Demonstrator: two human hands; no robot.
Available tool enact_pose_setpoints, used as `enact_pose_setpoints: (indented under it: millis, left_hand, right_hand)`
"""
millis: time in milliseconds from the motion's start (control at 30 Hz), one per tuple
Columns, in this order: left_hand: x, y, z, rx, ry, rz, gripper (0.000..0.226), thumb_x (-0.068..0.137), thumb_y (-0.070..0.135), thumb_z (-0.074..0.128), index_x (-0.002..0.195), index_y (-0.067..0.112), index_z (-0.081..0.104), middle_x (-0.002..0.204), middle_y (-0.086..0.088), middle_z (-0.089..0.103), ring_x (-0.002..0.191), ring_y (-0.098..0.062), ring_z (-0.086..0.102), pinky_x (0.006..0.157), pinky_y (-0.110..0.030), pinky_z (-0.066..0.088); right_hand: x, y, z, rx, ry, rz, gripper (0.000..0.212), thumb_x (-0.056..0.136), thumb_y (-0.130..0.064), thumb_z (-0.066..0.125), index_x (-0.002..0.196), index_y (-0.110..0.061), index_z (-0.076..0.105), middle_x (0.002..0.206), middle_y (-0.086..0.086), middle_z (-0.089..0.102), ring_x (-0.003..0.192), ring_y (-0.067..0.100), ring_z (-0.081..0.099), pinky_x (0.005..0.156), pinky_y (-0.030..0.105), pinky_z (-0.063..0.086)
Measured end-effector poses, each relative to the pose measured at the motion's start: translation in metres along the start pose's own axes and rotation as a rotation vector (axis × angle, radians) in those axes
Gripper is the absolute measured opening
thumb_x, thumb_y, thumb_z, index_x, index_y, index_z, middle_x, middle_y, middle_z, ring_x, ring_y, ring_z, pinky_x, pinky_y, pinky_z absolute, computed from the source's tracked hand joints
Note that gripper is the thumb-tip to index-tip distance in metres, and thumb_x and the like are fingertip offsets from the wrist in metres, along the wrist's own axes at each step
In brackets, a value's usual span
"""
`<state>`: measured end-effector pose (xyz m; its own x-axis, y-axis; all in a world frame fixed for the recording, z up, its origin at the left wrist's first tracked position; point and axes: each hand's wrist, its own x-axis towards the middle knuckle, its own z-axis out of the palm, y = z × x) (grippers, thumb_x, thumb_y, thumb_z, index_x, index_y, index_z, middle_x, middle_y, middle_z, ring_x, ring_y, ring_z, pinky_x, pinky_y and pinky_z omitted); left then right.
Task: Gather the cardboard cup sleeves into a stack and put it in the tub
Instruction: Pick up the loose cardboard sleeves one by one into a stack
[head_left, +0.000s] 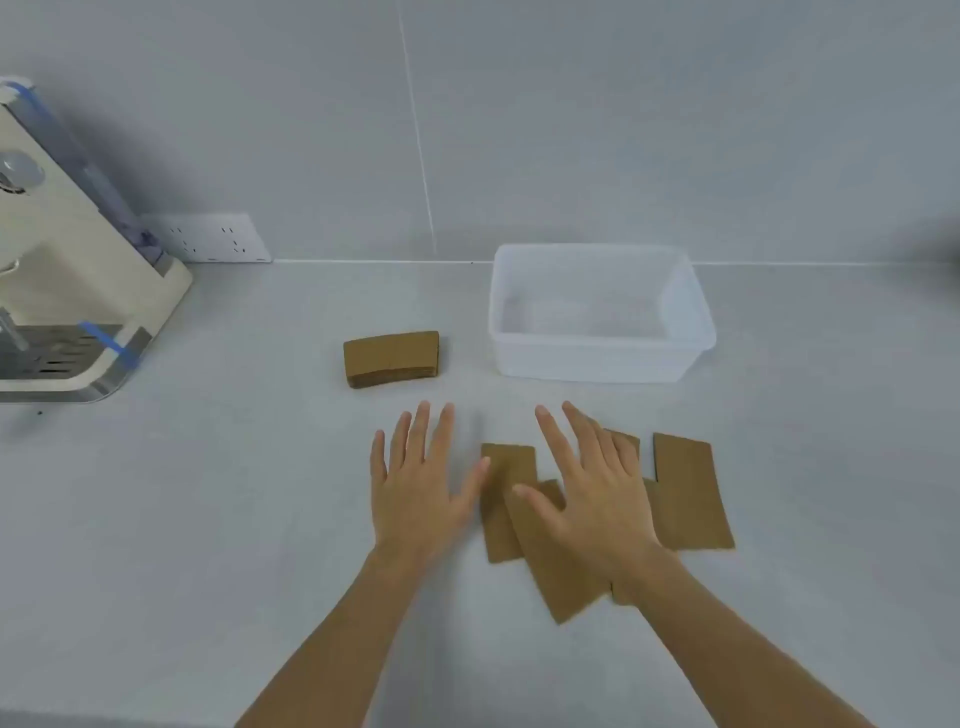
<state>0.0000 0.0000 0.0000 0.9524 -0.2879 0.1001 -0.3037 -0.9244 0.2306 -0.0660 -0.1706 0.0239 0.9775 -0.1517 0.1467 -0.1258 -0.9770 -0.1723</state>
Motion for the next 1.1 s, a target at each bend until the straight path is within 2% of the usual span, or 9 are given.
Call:
enact_pose_setpoints:
  millis: [100, 233, 400, 533, 633, 767, 900, 1000, 1100]
  left_hand:
    - [-0.008, -0.007, 0.009, 0.027, -0.027, -0.024, 0.081, 0.084, 0.071, 0.006, 0.144, 0.023, 0.032, 0.149, -0.008, 0.040, 0.139, -0.029, 0.034, 0.113, -0.046, 0.015]
    - [-0.017, -0.014, 0.019, 0.036, -0.075, -0.022, 0.091, 0.074, 0.075, -0.011, 0.148, 0.028, 0.013, 0.158, -0.002, 0.020, 0.146, -0.023, 0.012, 0.116, -0.040, -0.001]
    - [-0.016, -0.015, 0.018, 0.080, -0.132, -0.018, 0.095, 0.070, 0.073, -0.017, 0.149, 0.028, 0.011, 0.159, -0.003, 0.015, 0.146, -0.023, 0.009, 0.117, -0.041, 0.003]
    - [-0.016, -0.014, 0.019, 0.089, -0.117, -0.019, 0.095, 0.073, 0.073, -0.014, 0.147, 0.025, 0.021, 0.156, -0.005, 0.024, 0.145, -0.025, 0.017, 0.117, -0.044, 0.011]
    - [-0.016, -0.015, 0.019, 0.102, -0.138, -0.013, 0.094, 0.073, 0.072, -0.014, 0.148, 0.026, 0.017, 0.158, -0.005, 0.020, 0.145, -0.025, 0.014, 0.117, -0.044, 0.009]
    - [-0.016, -0.015, 0.019, 0.104, -0.158, -0.014, 0.086, 0.077, 0.073, -0.003, 0.149, 0.027, 0.012, 0.159, -0.003, 0.015, 0.146, -0.023, 0.008, 0.118, -0.043, 0.004]
    - [-0.015, -0.015, 0.011, 0.085, -0.182, -0.010, 0.089, 0.072, 0.070, -0.004, 0.149, 0.027, 0.010, 0.159, -0.001, 0.013, 0.146, -0.020, 0.006, 0.118, -0.040, 0.002]
    - [-0.013, -0.014, 0.002, -0.042, -0.122, -0.004, 0.091, 0.073, 0.071, 0.005, 0.147, 0.021, 0.023, 0.155, -0.001, 0.028, 0.144, -0.017, 0.019, 0.117, -0.034, 0.006]
    - [-0.015, -0.006, -0.007, -0.397, -0.052, 0.015, 0.069, 0.083, 0.062, 0.038, 0.137, 0.019, 0.043, 0.144, -0.001, 0.046, 0.135, -0.017, 0.038, 0.112, -0.028, 0.019]
  right_hand:
    - [-0.007, -0.004, 0.008, 0.007, -0.021, 0.021, 0.073, 0.081, -0.068, 0.029, 0.139, -0.023, 0.035, 0.133, 0.008, 0.057, 0.117, 0.025, 0.059, 0.096, 0.041, 0.047]
    - [-0.017, -0.007, 0.020, -0.010, -0.045, 0.010, 0.073, 0.077, -0.067, 0.036, 0.131, -0.018, 0.046, 0.122, 0.006, 0.065, 0.110, 0.023, 0.063, 0.091, 0.039, 0.050]
    - [-0.024, -0.011, 0.022, -0.031, -0.134, 0.022, 0.074, 0.075, -0.067, 0.038, 0.126, -0.016, 0.052, 0.111, 0.003, 0.069, 0.099, 0.021, 0.066, 0.084, 0.039, 0.052]
    - [-0.026, -0.013, 0.020, -0.018, -0.148, 0.023, 0.069, 0.076, -0.062, 0.038, 0.124, -0.014, 0.054, 0.107, 0.003, 0.070, 0.095, 0.021, 0.067, 0.080, 0.037, 0.054]
    - [-0.025, -0.017, 0.018, 0.002, -0.174, 0.033, 0.063, 0.077, -0.054, 0.039, 0.121, -0.012, 0.056, 0.107, 0.003, 0.070, 0.094, 0.021, 0.067, 0.077, 0.037, 0.055]
    - [-0.024, -0.020, 0.018, 0.075, -0.166, 0.055, 0.056, 0.076, -0.044, 0.052, 0.118, -0.008, 0.056, 0.107, 0.008, 0.069, 0.096, 0.026, 0.067, 0.077, 0.038, 0.055]
    - [-0.020, -0.021, 0.011, 0.214, -0.168, 0.090, 0.054, 0.085, -0.035, 0.054, 0.130, -0.008, 0.045, 0.134, 0.010, 0.051, 0.124, 0.028, 0.046, 0.102, 0.038, 0.037]
    - [-0.014, -0.023, 0.002, 0.287, -0.133, 0.115, 0.050, 0.088, -0.035, 0.051, 0.131, -0.011, 0.043, 0.140, 0.005, 0.043, 0.131, 0.023, 0.036, 0.108, 0.033, 0.027]
    - [-0.008, -0.030, -0.012, 0.401, -0.103, 0.132, 0.049, 0.089, -0.035, 0.050, 0.132, -0.013, 0.040, 0.141, 0.001, 0.040, 0.132, 0.019, 0.032, 0.109, 0.028, 0.024]
